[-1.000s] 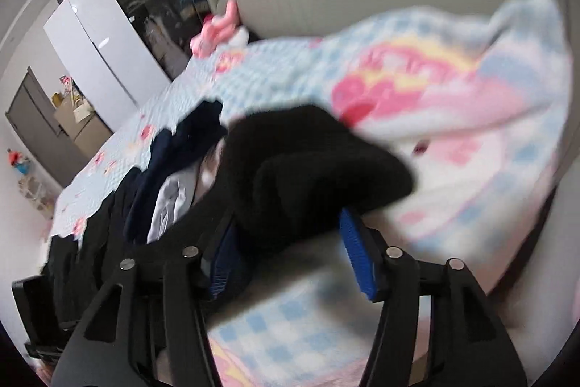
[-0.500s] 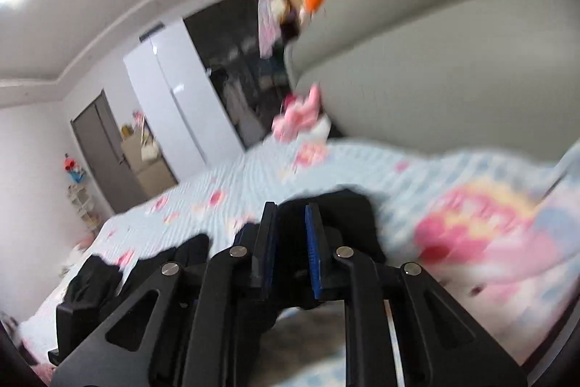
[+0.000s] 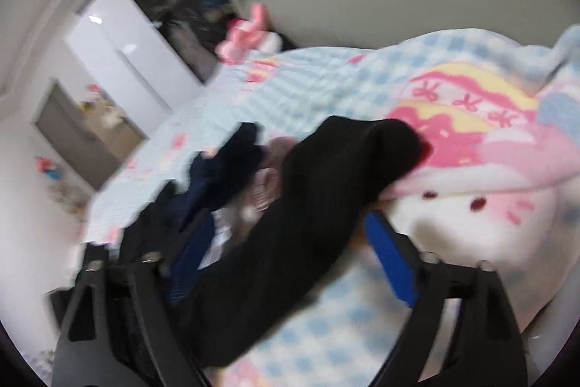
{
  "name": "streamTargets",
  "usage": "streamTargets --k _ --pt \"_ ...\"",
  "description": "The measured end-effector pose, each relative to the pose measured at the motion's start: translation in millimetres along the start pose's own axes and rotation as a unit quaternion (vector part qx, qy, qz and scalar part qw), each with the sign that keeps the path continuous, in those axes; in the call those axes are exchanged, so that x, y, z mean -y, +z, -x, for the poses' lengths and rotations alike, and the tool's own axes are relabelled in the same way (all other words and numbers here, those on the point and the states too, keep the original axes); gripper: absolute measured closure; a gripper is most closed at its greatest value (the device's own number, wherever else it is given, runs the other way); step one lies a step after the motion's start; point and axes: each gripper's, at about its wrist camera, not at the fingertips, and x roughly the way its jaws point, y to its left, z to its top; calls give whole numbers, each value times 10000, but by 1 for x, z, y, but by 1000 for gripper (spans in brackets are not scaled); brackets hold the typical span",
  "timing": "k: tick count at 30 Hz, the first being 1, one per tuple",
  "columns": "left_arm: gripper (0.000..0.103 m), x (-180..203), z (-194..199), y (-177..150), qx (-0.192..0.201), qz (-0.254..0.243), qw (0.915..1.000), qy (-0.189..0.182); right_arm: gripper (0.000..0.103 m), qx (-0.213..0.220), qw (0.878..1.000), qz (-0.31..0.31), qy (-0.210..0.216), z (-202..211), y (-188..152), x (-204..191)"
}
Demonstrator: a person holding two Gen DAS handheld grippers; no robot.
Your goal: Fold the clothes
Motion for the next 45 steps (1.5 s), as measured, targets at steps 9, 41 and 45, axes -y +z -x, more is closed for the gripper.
streamTargets --k 9,41,45 --pt "46 -39 27 -7 78 340 9978 557 96 872 9905 361 999 24 25 -20" --pt "46 -65 93 -54 437 586 9913 1096 96 745 9663 1955 1498 66 -11 -173" --pt "46 -96 145 -87 712 958 9844 1290 94 171 9334 2349 2708 49 -52 -284"
